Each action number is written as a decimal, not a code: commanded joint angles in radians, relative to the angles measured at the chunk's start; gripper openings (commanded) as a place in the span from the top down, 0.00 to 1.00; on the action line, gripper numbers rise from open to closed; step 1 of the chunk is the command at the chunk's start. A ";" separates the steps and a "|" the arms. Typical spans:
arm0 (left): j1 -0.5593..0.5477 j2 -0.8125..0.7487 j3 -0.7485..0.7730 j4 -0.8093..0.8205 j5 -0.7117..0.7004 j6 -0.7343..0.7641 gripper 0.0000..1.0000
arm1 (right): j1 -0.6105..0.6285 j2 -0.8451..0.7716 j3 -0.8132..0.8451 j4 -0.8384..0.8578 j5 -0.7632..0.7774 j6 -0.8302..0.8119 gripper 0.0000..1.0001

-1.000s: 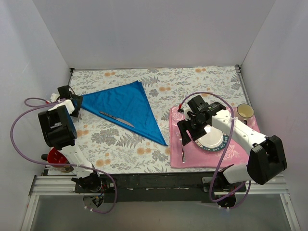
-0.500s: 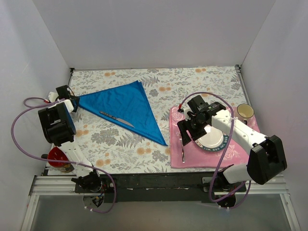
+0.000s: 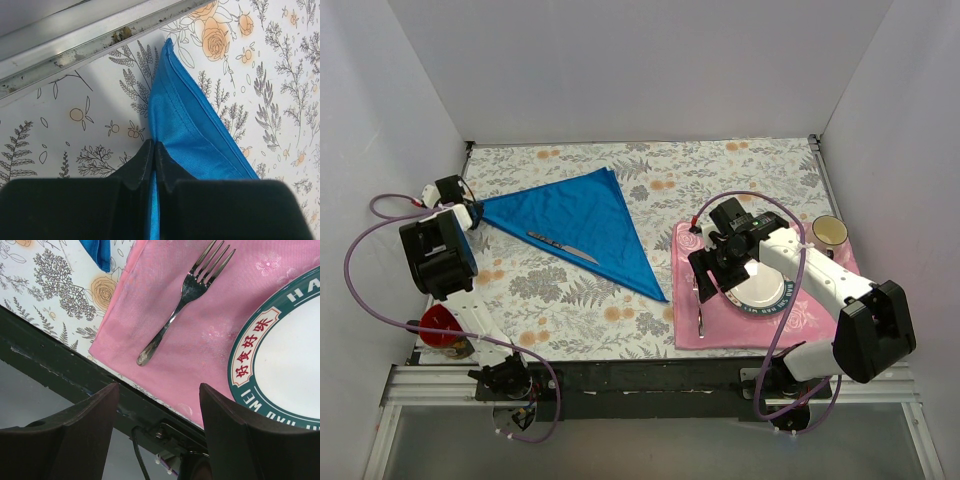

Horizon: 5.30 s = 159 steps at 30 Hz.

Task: Fold the napkin, place the utensils inside, and roll it up
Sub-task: Fold the napkin

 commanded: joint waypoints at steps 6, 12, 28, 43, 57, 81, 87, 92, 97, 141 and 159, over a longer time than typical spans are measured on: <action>-0.033 -0.192 -0.037 -0.008 -0.002 0.104 1.00 | -0.003 -0.014 0.028 -0.012 -0.015 -0.011 0.27; -0.118 -0.307 -0.097 -0.048 -0.032 0.161 1.00 | -0.001 -0.046 0.017 -0.003 -0.024 -0.013 0.27; -0.376 -0.580 -0.301 -0.153 -0.065 0.185 1.00 | -0.003 -0.115 -0.009 0.020 -0.049 -0.011 0.27; -0.476 -0.563 -0.371 -0.157 -0.039 0.122 0.99 | -0.001 -0.126 -0.023 0.025 -0.060 0.000 0.27; -0.493 -0.736 -0.391 -0.253 0.051 0.112 0.43 | -0.002 -0.122 -0.023 0.026 -0.060 -0.003 0.27; -0.884 -0.381 -0.141 -0.393 -0.309 0.401 0.31 | -0.003 -0.124 -0.013 0.016 -0.070 0.000 0.27; -0.999 -0.247 -0.060 -0.442 -0.497 0.458 0.47 | -0.001 -0.118 -0.007 0.011 -0.074 0.003 0.27; -0.999 -0.201 -0.028 -0.417 -0.476 0.514 0.54 | -0.003 -0.109 0.003 0.003 -0.061 0.001 0.27; -0.999 -0.181 -0.015 -0.420 -0.510 0.534 0.56 | -0.001 -0.121 -0.013 0.013 -0.060 0.007 0.27; -0.994 -0.276 -0.087 -0.526 -0.467 0.550 0.99 | -0.001 -0.089 -0.007 0.010 -0.080 0.003 0.27; -1.161 -0.583 -0.184 -0.369 0.068 0.457 0.45 | -0.021 -0.139 0.051 -0.018 0.058 0.095 0.27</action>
